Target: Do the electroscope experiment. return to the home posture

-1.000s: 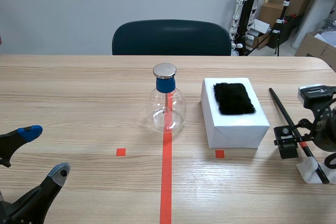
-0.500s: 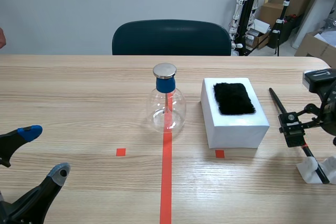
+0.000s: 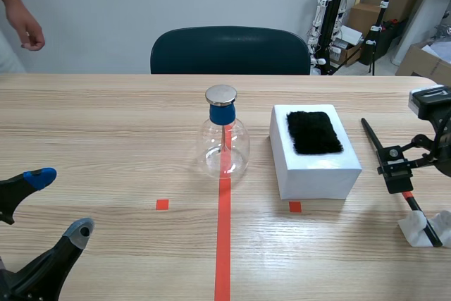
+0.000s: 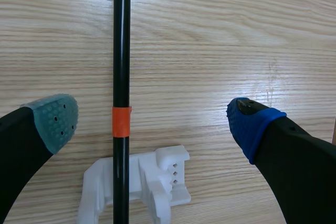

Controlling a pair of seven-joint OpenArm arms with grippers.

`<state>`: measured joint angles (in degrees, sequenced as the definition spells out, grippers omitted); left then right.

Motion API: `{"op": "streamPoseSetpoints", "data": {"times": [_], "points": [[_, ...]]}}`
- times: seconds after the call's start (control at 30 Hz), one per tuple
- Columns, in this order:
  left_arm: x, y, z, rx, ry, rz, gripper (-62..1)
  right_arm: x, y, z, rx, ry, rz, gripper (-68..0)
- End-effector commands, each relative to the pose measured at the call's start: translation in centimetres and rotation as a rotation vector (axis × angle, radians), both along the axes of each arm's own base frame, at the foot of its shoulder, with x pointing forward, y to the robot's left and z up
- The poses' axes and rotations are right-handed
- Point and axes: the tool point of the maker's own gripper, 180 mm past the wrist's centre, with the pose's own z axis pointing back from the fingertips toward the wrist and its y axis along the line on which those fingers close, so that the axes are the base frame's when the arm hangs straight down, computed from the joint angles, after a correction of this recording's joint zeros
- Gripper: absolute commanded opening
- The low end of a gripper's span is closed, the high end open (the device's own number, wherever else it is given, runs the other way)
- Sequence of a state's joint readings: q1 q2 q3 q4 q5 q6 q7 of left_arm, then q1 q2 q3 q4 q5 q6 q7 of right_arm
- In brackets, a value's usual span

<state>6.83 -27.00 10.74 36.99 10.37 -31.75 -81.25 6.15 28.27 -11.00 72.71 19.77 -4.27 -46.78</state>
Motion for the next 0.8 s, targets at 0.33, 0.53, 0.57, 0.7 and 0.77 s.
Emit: {"op": "streamPoseSetpoints", "data": {"times": [0.33,0.53,0.57,0.7,0.77], "points": [[1.2,0.5,2.6,0.039,-0.042,0.031,1.4,1.4,0.1,4.7,-0.054,-0.264,0.183,-9.7],[0.8,-2.5,4.3,0.070,-0.047,-0.017,1.4,0.5,0.9,7.8,-0.064,-0.428,0.262,-9.7],[0.7,-3.0,4.6,0.079,-0.051,-0.018,1.4,0.3,1.1,8.4,-0.064,-0.464,0.285,-9.7],[0.4,-4.9,5.5,0.095,-0.050,-0.006,1.4,-0.8,2.2,10.5,-0.072,-0.571,0.371,-9.7],[0.1,-5.8,6.0,0.102,-0.049,-0.007,1.4,-1.4,3.2,11.4,-0.081,-0.614,0.419,-9.7]]}}
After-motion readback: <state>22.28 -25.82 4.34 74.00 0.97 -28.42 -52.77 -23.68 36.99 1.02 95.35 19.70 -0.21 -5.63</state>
